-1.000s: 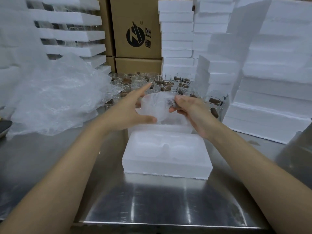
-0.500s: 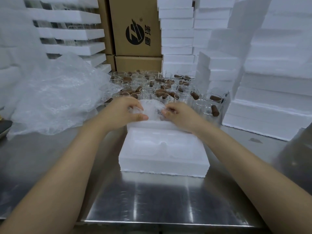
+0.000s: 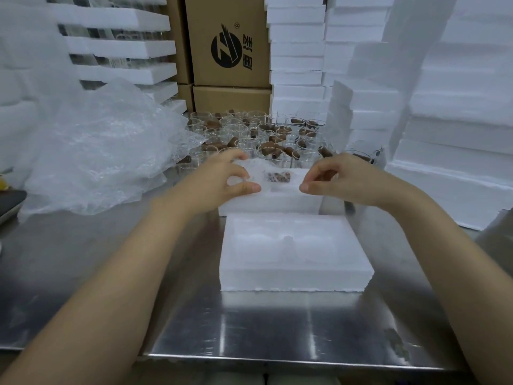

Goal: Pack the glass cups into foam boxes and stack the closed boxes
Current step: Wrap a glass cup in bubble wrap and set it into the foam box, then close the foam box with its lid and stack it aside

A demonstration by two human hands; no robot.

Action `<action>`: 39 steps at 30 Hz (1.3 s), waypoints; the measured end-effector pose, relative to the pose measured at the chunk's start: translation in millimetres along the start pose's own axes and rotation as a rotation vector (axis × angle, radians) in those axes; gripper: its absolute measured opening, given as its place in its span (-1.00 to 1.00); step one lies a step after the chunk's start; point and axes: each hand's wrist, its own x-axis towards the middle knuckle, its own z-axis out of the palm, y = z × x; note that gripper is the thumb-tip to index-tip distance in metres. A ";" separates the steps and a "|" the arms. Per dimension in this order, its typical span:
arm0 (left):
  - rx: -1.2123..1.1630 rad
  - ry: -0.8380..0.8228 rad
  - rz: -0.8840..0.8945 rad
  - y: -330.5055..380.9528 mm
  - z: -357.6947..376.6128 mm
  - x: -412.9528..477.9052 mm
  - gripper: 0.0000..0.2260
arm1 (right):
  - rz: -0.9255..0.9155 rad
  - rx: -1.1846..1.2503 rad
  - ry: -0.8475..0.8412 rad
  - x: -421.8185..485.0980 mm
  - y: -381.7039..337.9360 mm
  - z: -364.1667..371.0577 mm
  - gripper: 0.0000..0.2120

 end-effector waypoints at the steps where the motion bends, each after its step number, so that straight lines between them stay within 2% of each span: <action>1: 0.040 0.027 0.000 2.5 2.6 0.1 -0.42 | -0.014 -0.042 0.012 0.2 0.8 1.2 -0.82; 2: 0.094 0.091 0.033 4.0 5.5 0.2 -0.43 | -0.027 -0.105 0.016 0.9 1.9 3.4 -0.82; 5: 0.174 0.267 0.178 6.4 13.6 1.2 -0.62 | -0.039 -0.182 -0.035 6.6 9.9 13.5 -0.81; 7: 0.137 0.229 0.156 9.6 19.4 3.6 -0.65 | -0.037 -0.166 -0.034 7.5 11.7 17.1 -0.88; 9: 0.130 0.217 0.113 13.5 23.0 5.4 -0.66 | -0.043 -0.153 -0.022 9.0 13.1 17.2 -0.85; 16: 0.509 0.243 0.030 22.9 27.1 15.7 -0.56 | -0.060 -0.154 -0.040 9.6 12.0 17.2 -0.86; 17: 0.477 0.226 0.019 24.4 27.4 15.5 -0.54 | -0.065 -0.161 -0.038 9.0 11.1 15.6 -0.87; 19: 0.186 0.230 -0.019 26.3 25.3 11.6 -0.51 | -0.067 -0.152 0.001 4.7 7.7 8.6 -0.86; 21: -0.165 0.408 -0.057 26.8 17.9 4.3 -0.57 | -0.024 -0.072 -0.010 -2.9 3.0 -2.8 -0.79; 23: -0.353 0.676 -0.135 21.7 7.3 0.4 -0.64 | 0.012 -0.035 -0.207 -13.1 -2.6 -13.8 -0.69; 25: -0.494 0.796 -0.267 13.1 -4.1 0.8 -0.68 | 0.019 -0.085 -0.423 -20.6 -5.6 -20.3 -0.61; 27: -0.590 0.766 -0.384 3.7 -11.6 1.9 -0.71 | 0.035 -0.097 -0.520 -21.5 -6.0 -21.8 -0.63; 31: -0.519 0.619 -0.489 -5.7 -10.8 3.1 -0.68 | 0.083 -0.160 -0.637 -17.3 -2.0 -12.6 -0.77; 33: -0.519 0.621 -0.479 -3.5 -10.6 3.4 -0.67 | 0.036 -0.163 -0.550 -15.8 0.2 -11.9 -0.74; 34: -0.524 0.640 -0.466 -1.3 -11.0 3.6 -0.67 | -0.003 -0.121 -0.455 -15.3 2.1 -15.1 -0.68; 36: -0.530 0.686 -0.445 4.8 -12.6 3.4 -0.68 | -0.041 0.077 -0.188 -15.9 4.7 -25.0 -0.72; 39: -0.667 0.676 -0.421 15.0 -15.3 1.7 -0.63 | 0.022 0.345 0.296 -12.3 10.1 -34.1 -0.81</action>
